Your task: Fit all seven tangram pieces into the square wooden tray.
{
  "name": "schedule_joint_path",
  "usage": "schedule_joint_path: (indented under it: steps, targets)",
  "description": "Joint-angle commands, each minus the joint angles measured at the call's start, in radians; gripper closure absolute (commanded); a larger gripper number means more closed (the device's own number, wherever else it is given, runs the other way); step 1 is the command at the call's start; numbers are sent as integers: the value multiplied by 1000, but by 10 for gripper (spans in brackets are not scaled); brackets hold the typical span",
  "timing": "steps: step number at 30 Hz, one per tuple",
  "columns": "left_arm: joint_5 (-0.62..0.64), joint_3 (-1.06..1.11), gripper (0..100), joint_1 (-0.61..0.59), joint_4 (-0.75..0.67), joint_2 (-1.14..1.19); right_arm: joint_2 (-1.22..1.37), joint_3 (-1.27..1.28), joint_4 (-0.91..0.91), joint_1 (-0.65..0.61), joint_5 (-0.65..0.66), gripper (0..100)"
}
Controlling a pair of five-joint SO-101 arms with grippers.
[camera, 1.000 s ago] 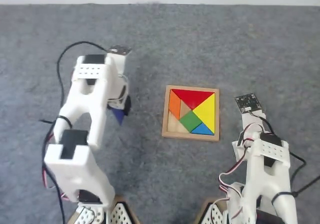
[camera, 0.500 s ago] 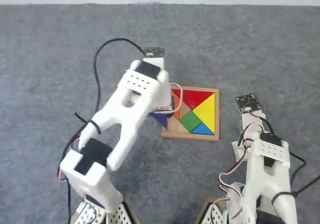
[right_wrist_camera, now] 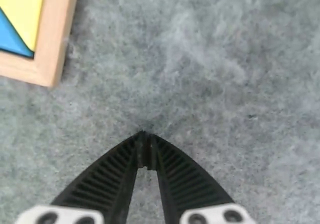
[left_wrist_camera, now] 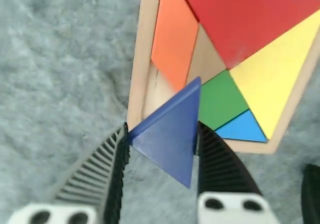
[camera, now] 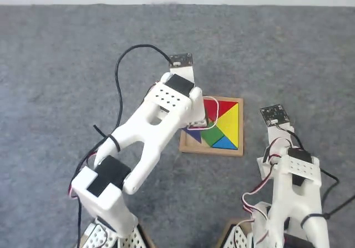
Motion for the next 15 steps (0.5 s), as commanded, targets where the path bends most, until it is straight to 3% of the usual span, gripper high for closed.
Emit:
schedule_joint_path:
  steps: [1,7,15]
  targets:
    - [32,-31,974,9,-38,-68,-35,-5,-12,-10,-11,990]
    - [146,71,976,9,-170,-68,-35,-5,-12,-10,-11,990]
    - [169,145,978,11,-265,-68,-35,-5,-12,-10,-12,990]
